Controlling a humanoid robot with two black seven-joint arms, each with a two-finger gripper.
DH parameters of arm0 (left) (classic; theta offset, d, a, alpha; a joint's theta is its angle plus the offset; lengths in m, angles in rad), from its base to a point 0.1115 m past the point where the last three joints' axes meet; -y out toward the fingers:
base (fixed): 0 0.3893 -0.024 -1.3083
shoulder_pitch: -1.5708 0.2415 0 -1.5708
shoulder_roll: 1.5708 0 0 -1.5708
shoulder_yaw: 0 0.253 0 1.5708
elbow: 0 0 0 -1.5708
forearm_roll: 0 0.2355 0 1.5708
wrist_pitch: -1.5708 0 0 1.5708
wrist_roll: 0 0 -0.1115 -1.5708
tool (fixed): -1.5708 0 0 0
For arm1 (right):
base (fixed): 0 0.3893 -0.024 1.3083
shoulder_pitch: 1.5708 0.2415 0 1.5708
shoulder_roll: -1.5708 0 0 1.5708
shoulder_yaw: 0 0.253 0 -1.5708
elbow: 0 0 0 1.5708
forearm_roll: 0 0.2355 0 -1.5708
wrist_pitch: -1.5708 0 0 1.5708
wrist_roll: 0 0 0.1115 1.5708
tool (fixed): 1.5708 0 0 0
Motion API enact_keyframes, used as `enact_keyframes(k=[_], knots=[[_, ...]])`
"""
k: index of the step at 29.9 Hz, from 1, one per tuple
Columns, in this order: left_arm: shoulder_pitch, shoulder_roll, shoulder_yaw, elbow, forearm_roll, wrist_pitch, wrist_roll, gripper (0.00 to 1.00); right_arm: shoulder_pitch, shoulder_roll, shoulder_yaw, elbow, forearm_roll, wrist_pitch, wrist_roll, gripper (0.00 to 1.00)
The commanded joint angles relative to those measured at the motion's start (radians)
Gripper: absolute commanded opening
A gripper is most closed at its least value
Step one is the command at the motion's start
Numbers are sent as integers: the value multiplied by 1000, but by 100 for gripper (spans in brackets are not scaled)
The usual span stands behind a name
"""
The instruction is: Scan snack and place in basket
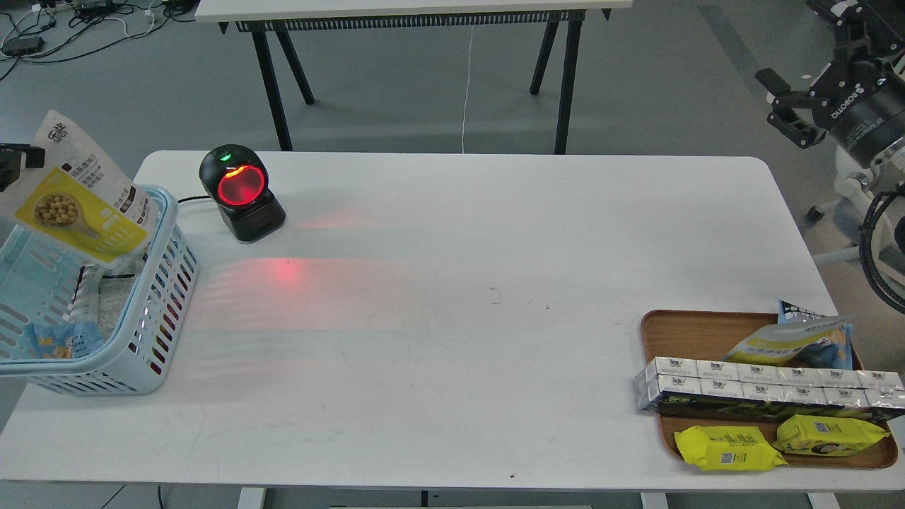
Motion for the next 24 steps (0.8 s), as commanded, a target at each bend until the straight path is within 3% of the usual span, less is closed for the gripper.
enact_keyframes(k=[1, 24], knots=[[7, 3, 0, 0, 1, 4, 0, 3, 0, 1, 0, 0, 0, 0, 0, 100], [66, 37, 1, 6, 21, 33, 0, 3, -2, 0, 0, 3, 0, 0, 0, 100]])
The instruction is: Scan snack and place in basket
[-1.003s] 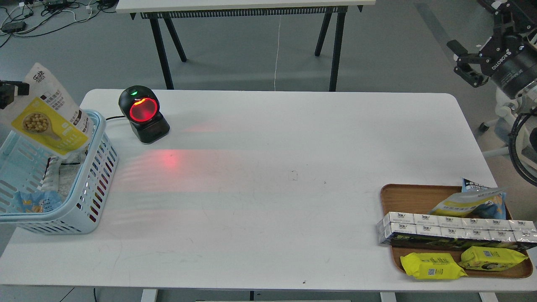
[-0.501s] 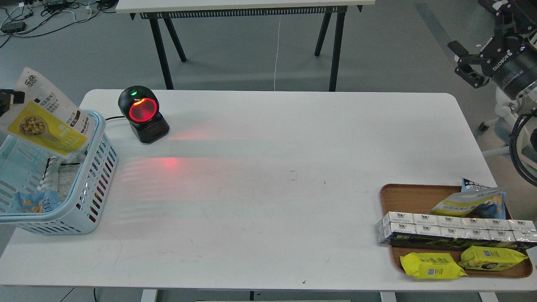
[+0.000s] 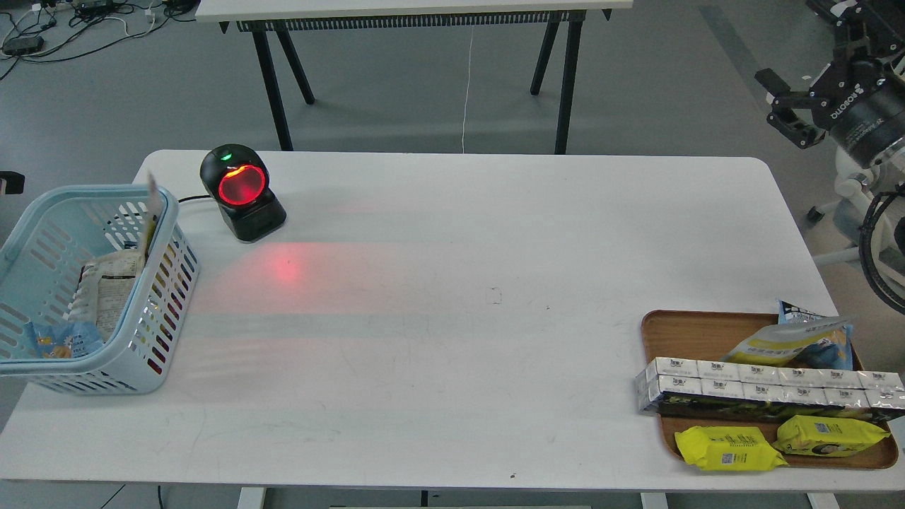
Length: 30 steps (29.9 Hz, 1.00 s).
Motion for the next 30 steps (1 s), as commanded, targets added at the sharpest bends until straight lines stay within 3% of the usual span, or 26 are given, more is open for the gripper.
enact_keyframes(k=[1, 5, 10, 17, 21, 30], knots=[[7, 0, 0, 0, -1, 2, 0, 3, -2, 0, 0, 1, 0, 0, 0, 100], [8, -1, -11, 0, -1, 2, 0, 10, -3, 0, 0, 3, 0, 0, 0, 100], [7, -10, -52, 0, -40, 3, 0, 28, -3, 0, -1, 3, 0, 0, 0, 100], [7, -98, -79, -3, -567, 32, 0, 72, -2, 6, 5, 24, 0, 0, 0, 100], [7, -183, -102, -3, -821, 37, 0, 75, 9, 6, 6, 38, -2, 0, 0, 100], [11, -395, -157, 6, -1458, 31, 0, 95, 11, 0, 23, 44, -2, 0, 0, 100]])
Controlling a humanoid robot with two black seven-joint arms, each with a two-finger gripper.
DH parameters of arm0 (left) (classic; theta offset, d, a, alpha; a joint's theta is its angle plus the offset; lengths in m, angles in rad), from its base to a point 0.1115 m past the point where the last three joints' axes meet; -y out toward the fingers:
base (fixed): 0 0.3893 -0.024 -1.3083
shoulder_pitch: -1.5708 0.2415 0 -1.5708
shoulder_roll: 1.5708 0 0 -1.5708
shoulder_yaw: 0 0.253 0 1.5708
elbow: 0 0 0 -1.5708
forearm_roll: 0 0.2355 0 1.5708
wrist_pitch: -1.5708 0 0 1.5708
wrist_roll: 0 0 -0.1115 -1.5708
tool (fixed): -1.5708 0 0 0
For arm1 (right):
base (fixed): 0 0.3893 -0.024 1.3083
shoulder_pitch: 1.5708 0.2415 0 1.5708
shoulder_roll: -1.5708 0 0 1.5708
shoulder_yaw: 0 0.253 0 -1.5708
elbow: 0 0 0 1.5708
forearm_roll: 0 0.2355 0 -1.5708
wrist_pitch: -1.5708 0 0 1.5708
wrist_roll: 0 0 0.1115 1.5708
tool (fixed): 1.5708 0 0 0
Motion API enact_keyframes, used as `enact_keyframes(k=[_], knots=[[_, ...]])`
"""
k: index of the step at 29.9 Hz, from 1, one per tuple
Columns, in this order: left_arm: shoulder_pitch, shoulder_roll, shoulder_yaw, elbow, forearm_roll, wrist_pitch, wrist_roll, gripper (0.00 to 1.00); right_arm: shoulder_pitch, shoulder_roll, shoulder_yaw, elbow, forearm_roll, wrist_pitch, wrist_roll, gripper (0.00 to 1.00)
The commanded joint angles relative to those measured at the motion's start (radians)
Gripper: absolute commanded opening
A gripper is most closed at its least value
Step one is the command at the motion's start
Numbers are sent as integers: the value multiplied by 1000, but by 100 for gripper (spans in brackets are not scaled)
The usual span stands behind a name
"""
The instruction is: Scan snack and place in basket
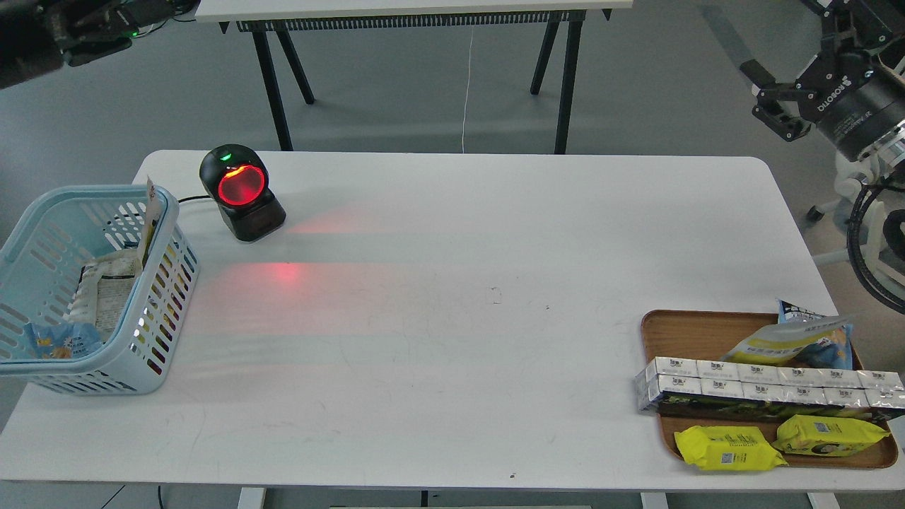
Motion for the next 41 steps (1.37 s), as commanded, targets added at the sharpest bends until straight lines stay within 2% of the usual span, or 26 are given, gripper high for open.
enact_keyframes(k=[1, 7, 12, 17, 27, 41], knots=[[6, -76, -3, 3, -163, -8, 0, 96, 0, -1, 8, 2, 0, 0, 0, 100], [125, -208, -49, 82, -170, -25, 0, 99, 3, 22, 60, -1, 0, 0, 0, 100], [283, -335, -256, 227, -170, -139, 0, 99, 3, 83, 91, -2, 0, 0, 0, 100], [385, -366, -425, 323, -170, -142, 0, 99, 2, 96, 91, -1, 2, 0, 0, 100], [471, -374, -453, 359, -170, -142, 0, 100, -1, 123, 94, -1, 3, 0, 0, 100], [507, -354, -457, 359, -168, -142, 0, 100, -29, 166, 77, 4, 15, 0, 0, 100]])
